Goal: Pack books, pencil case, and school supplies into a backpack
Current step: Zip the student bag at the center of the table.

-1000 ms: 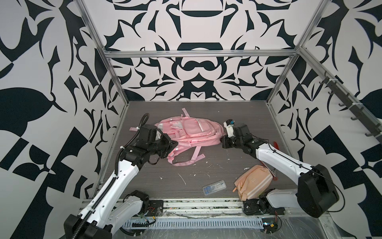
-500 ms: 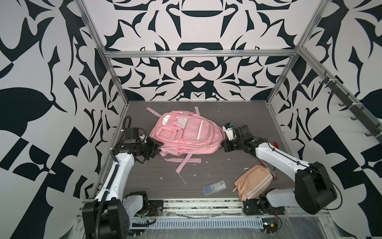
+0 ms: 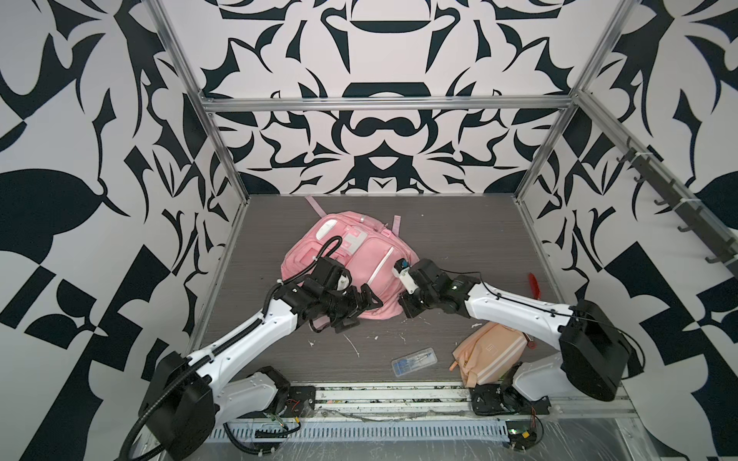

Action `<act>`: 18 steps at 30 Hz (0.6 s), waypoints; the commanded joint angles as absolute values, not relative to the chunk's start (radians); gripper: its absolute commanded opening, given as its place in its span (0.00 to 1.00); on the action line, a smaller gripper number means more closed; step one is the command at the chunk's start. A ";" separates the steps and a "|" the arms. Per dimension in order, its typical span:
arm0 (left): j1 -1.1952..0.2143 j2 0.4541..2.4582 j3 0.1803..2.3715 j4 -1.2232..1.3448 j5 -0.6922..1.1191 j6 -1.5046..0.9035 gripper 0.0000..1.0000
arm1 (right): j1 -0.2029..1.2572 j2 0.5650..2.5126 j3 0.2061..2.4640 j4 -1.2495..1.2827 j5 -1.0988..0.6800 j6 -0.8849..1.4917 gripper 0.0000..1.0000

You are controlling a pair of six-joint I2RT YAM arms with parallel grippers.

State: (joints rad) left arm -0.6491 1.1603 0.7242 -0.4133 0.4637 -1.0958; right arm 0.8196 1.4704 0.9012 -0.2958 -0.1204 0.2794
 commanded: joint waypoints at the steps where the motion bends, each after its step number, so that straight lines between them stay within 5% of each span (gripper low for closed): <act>1: -0.647 1.152 0.575 -0.156 0.406 -1.285 0.97 | 0.865 1.480 0.990 -0.214 -0.194 0.307 0.00; 10: -0.623 1.113 0.346 0.227 0.214 -1.509 0.96 | 0.937 1.534 1.040 -0.231 -0.339 0.303 0.00; 15: -0.625 1.048 0.337 0.218 0.193 -1.506 0.91 | 0.937 1.530 1.033 -0.258 -0.346 0.280 0.00; 18: -0.626 1.016 0.312 0.264 0.166 -1.534 0.80 | 0.939 1.542 1.046 -0.265 -0.360 0.278 0.00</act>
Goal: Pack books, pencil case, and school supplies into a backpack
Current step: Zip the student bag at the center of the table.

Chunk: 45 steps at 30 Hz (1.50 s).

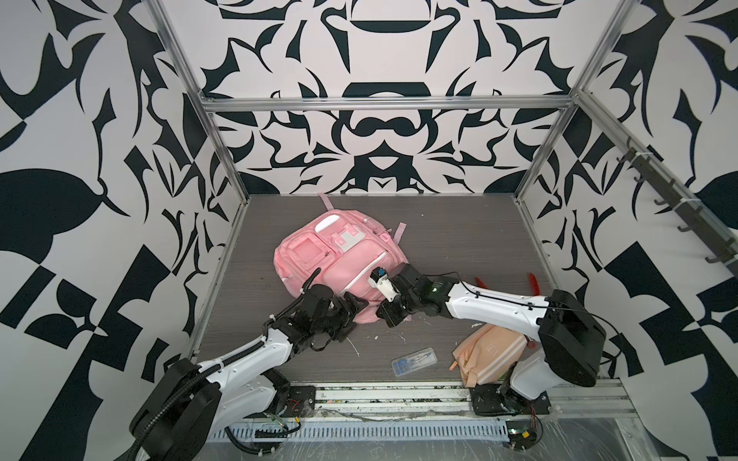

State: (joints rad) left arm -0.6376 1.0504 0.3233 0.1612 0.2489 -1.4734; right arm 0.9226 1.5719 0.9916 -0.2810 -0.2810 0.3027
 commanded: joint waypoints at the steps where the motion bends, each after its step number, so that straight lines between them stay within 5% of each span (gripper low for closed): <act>1: -0.625 1.010 0.316 0.262 0.166 -1.534 0.79 | 0.939 1.545 1.045 -0.265 -0.356 0.278 0.00; 7: -0.623 1.030 0.332 0.198 0.155 -1.535 0.91 | 0.939 1.574 1.051 -0.224 -0.364 0.288 0.00; 8: -0.621 1.061 0.333 0.211 0.157 -1.537 0.80 | 0.939 1.582 1.059 -0.218 -0.368 0.290 0.00; 11: -0.614 1.145 0.341 0.260 0.178 -1.547 0.05 | 0.942 1.599 1.076 -0.226 -0.349 0.288 0.00; 12: -0.612 1.155 0.347 0.257 0.183 -1.545 0.00 | 0.942 1.596 1.077 -0.232 -0.327 0.285 0.00; 19: -0.439 1.031 0.358 0.007 0.268 -1.424 0.00 | 0.928 1.485 1.060 -0.431 -0.060 0.127 0.00; 26: -0.196 0.999 0.453 -0.284 0.412 -1.139 0.00 | 0.788 1.415 0.995 -0.574 0.015 -0.022 0.00; 37: -0.153 1.051 0.566 -0.553 0.379 -0.776 0.00 | 0.574 1.632 1.167 -0.585 0.160 -0.129 0.00; 45: -0.180 1.150 0.601 -0.619 0.523 -0.575 0.00 | 0.541 1.861 1.375 -0.515 0.237 -0.048 0.00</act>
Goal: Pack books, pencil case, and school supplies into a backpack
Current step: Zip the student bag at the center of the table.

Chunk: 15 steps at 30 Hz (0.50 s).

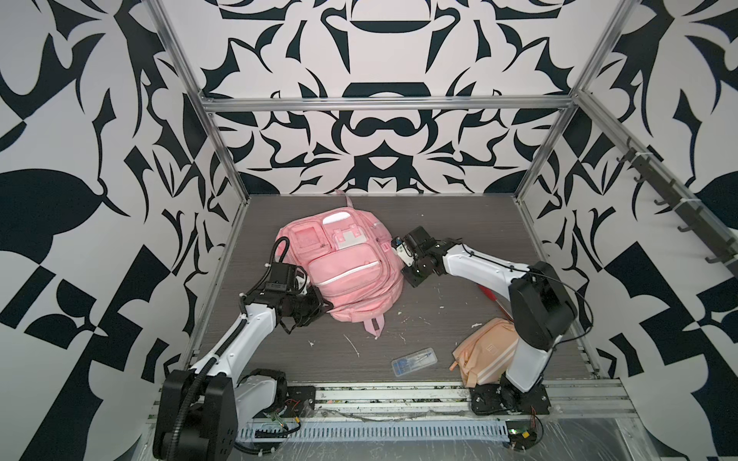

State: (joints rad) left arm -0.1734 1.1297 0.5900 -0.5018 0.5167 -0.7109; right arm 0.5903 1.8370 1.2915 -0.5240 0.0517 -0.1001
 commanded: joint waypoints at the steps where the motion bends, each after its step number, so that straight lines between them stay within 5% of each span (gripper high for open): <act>1: -0.180 1.158 0.605 -0.615 0.540 -0.574 0.00 | 0.535 1.887 1.405 -0.513 0.238 -0.042 0.00; 15: -0.271 1.169 0.629 -0.682 0.539 -0.583 0.00 | 0.446 2.140 1.649 -0.404 0.066 -0.076 0.00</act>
